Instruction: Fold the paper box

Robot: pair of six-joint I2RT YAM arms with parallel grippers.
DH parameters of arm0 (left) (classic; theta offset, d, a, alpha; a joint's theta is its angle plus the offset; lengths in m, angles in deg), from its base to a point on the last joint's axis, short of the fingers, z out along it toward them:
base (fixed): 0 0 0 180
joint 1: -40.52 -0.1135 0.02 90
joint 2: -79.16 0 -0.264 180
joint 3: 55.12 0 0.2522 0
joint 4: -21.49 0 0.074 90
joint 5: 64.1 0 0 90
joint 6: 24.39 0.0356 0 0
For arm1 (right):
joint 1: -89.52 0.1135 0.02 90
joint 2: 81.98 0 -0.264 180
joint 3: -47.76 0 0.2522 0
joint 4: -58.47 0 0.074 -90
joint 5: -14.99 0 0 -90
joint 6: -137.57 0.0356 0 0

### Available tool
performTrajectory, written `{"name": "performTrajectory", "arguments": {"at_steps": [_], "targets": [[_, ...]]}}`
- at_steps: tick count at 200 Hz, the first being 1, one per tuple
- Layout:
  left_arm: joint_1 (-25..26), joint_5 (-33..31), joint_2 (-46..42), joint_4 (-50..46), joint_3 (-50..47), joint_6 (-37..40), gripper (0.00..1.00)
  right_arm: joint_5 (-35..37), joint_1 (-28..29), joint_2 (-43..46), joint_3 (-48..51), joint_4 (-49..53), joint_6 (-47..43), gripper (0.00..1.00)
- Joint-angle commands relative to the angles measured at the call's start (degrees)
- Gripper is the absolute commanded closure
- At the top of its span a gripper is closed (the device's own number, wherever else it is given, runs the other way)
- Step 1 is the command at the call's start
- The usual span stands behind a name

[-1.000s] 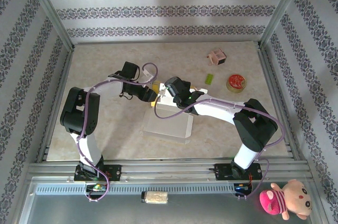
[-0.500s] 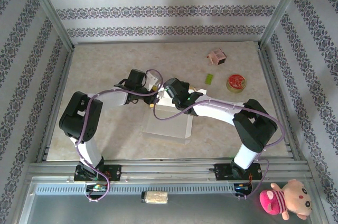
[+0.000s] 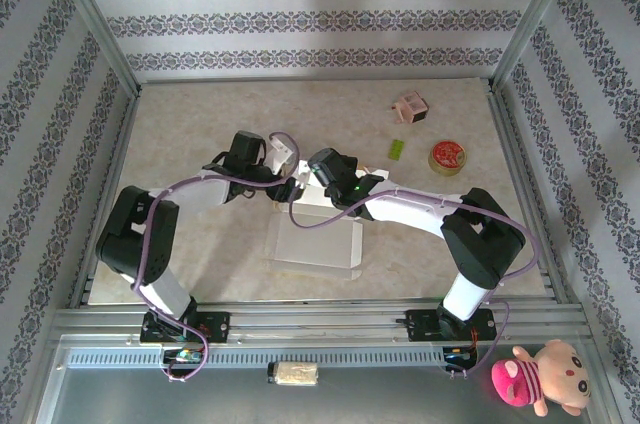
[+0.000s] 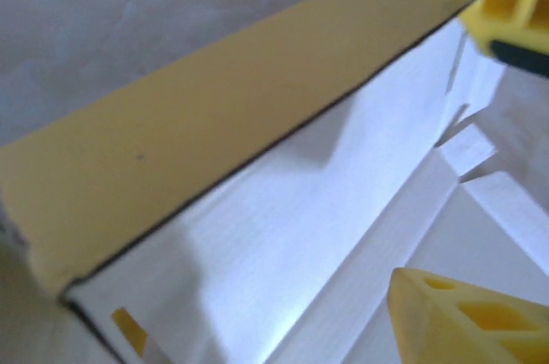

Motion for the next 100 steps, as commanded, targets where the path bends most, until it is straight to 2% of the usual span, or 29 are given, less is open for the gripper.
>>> {"name": "performTrajectory", "arguments": {"at_steps": [1, 18, 48, 74, 100], "targets": [[-1.43, 9.74, -5.48, 6.28, -2.64, -0.73, 0.13, 0.2, 0.39, 0.24, 0.79, 1.51, 0.25, 0.99], [-3.19, 9.46, -9.67, 10.66, -6.2, -3.4, 0.0, 0.1, 0.31, 0.29, 0.95, 1.52, 0.3, 0.99], [-7.18, 6.97, -17.2, 12.23, -9.46, -6.25, 0.0, 0.21, 0.26, 0.46, 0.94, 1.45, -0.12, 0.99], [-10.71, -0.94, -21.33, 9.04, -10.02, -6.16, 0.0, 0.34, 0.28, 0.63, 0.87, 1.41, -0.27, 0.99], [-13.27, -8.6, -21.1, 6.62, -10.14, -3.44, 0.1, 0.37, 0.3, 0.56, 0.68, 1.24, -0.53, 0.99]]}}
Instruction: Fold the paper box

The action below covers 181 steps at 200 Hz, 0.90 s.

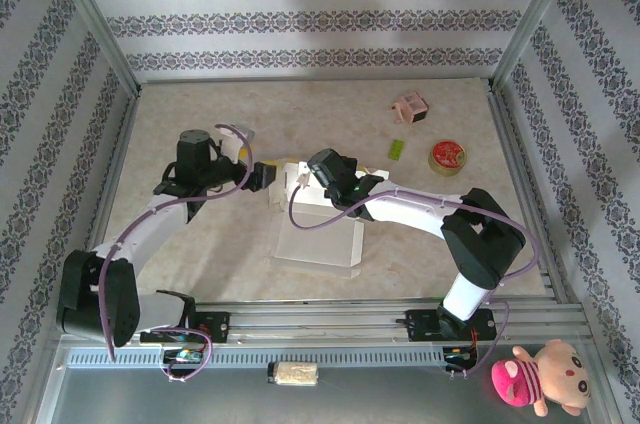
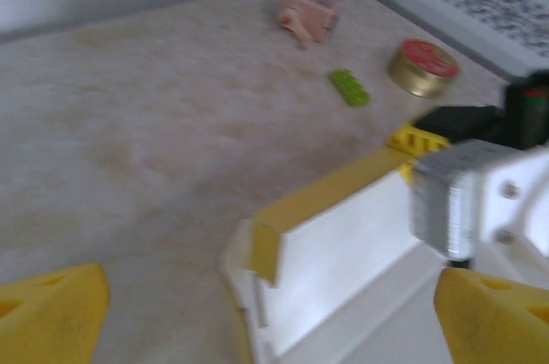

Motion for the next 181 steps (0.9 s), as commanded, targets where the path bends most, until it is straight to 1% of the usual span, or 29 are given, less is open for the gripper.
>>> {"name": "performTrajectory", "arguments": {"at_steps": [1, 14, 28, 48, 72, 102, 110, 140, 164, 181], "targets": [[-2.27, -8.29, 0.51, -1.23, -0.91, 1.74, 0.1, 0.72, 0.04, 0.47, 0.67, 0.6, -0.65, 0.99], [-3.57, -10.95, 1.76, -1.55, -1.01, 3.34, 0.16, 0.5, 0.11, 0.38, 0.59, 0.75, -0.79, 0.99], [-4.72, -12.3, 3.44, -2.64, -0.5, 5.24, 0.17, 0.45, 0.13, 0.29, 0.35, 0.77, -0.85, 0.99], [-5.01, -12.49, 6.71, -6.65, 1.79, 7.48, 0.17, 0.44, 0.14, 0.03, -0.07, 0.82, -1.1, 0.99], [-4.97, -7.64, 9.8, -10.0, 3.73, 7.91, 0.18, 0.46, 0.18, -0.3, -0.36, 0.86, -1.11, 0.99], [-4.93, 1.2, 13.04, -13.31, 6.67, 7.34, 0.19, 0.5, 0.33, -0.42, -0.34, 0.92, -1.11, 0.99], [-4.84, 2.59, 13.51, -13.43, 6.94, 7.04, 0.22, 0.6, 0.35, -0.34, -0.35, 0.93, -1.1, 0.99], [-4.67, 7.49, 14.85, -15.06, 8.7, 6.52, 0.36, 0.58, 0.3, -0.08, -0.14, 0.87, -1.15, 0.99], [-3.9, 8.16, 16.75, -16.6, 10.31, 6.76, 0.48, 0.6, 0.34, -0.14, -0.2, 0.82, -1.1, 0.99], [-3.2, 6.92, 18.19, -18.25, 11.5, 7.23, 0.5, 0.63, 0.32, -0.15, -0.34, 0.88, -1.06, 0.99]]}}
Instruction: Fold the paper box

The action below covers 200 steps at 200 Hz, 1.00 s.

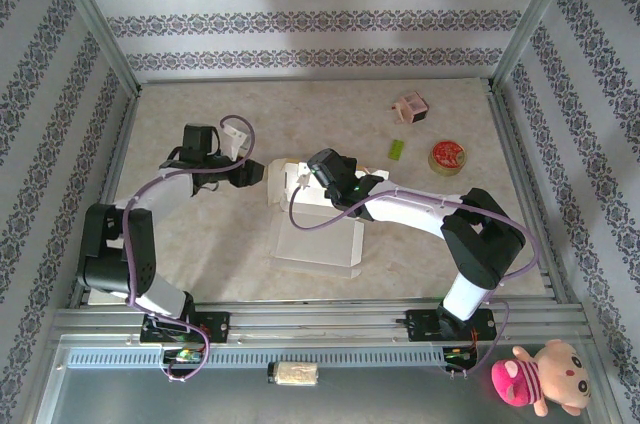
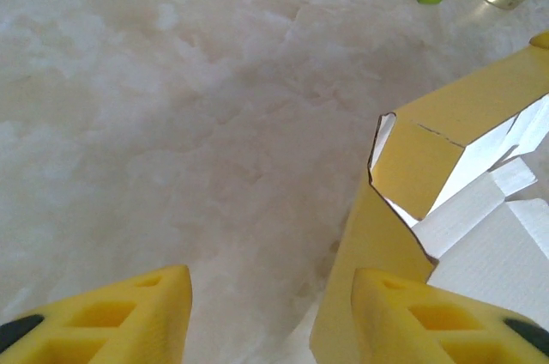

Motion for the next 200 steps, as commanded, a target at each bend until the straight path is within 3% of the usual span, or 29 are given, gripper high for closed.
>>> {"name": "performTrajectory", "arguments": {"at_steps": [1, 23, 93, 160, 200], "targets": [[1.01, 1.63, 1.98, -4.38, 2.47, 1.17, 0.5, 0.66, 0.31, -0.15, -0.29, 0.85, -0.06, 0.99], [1.16, -0.13, 2.82, -5.4, 3.26, 1.6, 0.49, 0.74, 0.33, -0.14, -0.09, 0.85, -0.15, 0.99], [3.14, 9.93, 3.95, -7.19, 4.0, 3.38, 0.43, 0.69, 0.21, -0.71, -0.46, 0.84, -0.19, 0.99], [5.04, 11.2, 5.87, -10.96, 5.74, 5.47, 0.37, 0.85, 0.26, -0.48, -0.18, 0.83, -0.21, 0.99], [6.09, 10.17, 7.0, -10.83, 6.44, 5.49, 0.39, 0.88, 0.21, -0.53, -0.26, 0.84, -0.17, 0.99]]}}
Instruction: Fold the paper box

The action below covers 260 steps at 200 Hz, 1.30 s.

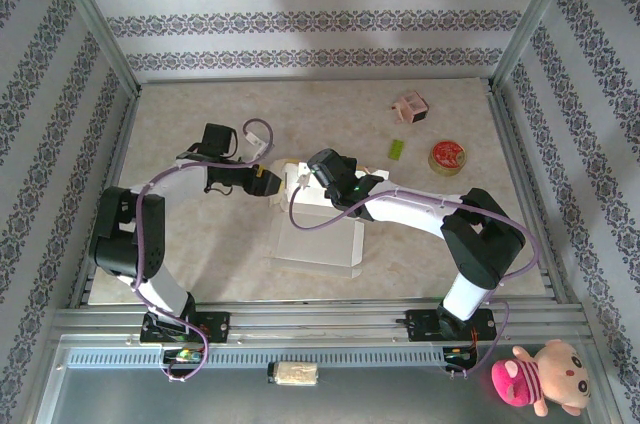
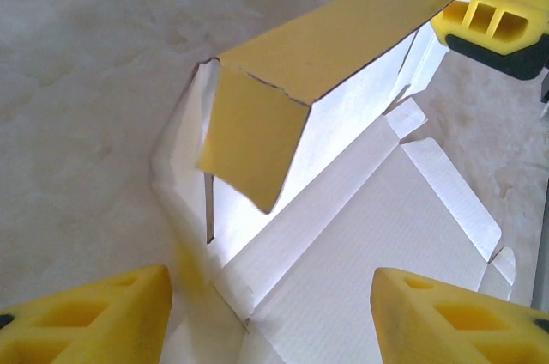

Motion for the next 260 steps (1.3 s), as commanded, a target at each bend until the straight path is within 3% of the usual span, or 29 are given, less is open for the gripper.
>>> {"name": "performTrajectory", "arguments": {"at_steps": [1, 35, 48, 61, 76, 112, 128, 151, 170, 202, 220, 240, 260], "targets": [[1.15, 0.93, 1.08, -1.77, 1.86, 1.68, 0.39, 0.84, 0.26, -0.49, -0.26, 0.8, -0.15, 0.99], [1.7, 1.08, 1.84, -2.5, 2.98, 2.23, 0.42, 0.91, 0.3, -0.31, -0.09, 0.77, -0.15, 0.99], [1.69, 4.19, 0.47, -1.18, 1.86, 2.5, 0.36, 0.96, 0.34, -0.31, 0.08, 0.83, -0.15, 0.99], [1.6, 4.34, -2.51, 3.5, -1.03, 0.93, 0.24, 0.93, 0.21, -0.31, 0.34, 0.83, -0.15, 0.99], [1.17, -1.47, -6.82, 8.77, -4.71, -0.69, 0.15, 0.99, 0.23, -0.22, 0.48, 0.69, -0.13, 0.99], [-2.59, -25.83, -18.11, 22.06, -13.23, -5.85, 0.07, 0.49, 0.21, 0.38, 0.47, 0.93, -0.13, 0.99], [-3.69, -32.49, -19.2, 20.83, -13.22, -1.12, 0.03, 1.0, 0.47, 1.1, -0.42, 1.93, -0.15, 0.99], [-4.44, -36.83, -16.01, 10.96, -7.79, 6.21, 0.03, 1.79, 0.65, 2.0, -1.47, 1.95, -0.59, 0.99], [-6.47, -33.93, -13.28, 3.45, -3.18, 12.65, 0.02, 2.85, 0.83, 2.03, -2.12, 0.4, -1.96, 0.99], [-9.63, -11.46, -9.07, -12.09, 4.33, 30.0, 0.03, 4.3, 0.84, 1.12, -4.14, -2.39, -4.77, 0.99], [-9.54, -4.36, -4.92, -13.4, 6.06, 33.32, 0.06, 3.94, 0.83, 0.4, -5.24, -2.94, -4.99, 0.99], [-9.54, -1.18, 1.07, -16.19, 10.4, 36.38, 0.1, 3.43, 0.84, -0.05, -5.8, -3.01, -5.81, 0.99], [-9.28, -5.65, 6.69, -18.15, 15.42, 39.43, 0.13, 2.32, 0.55, -0.22, -6.28, -2.48, -6.45, 0.99]]}}
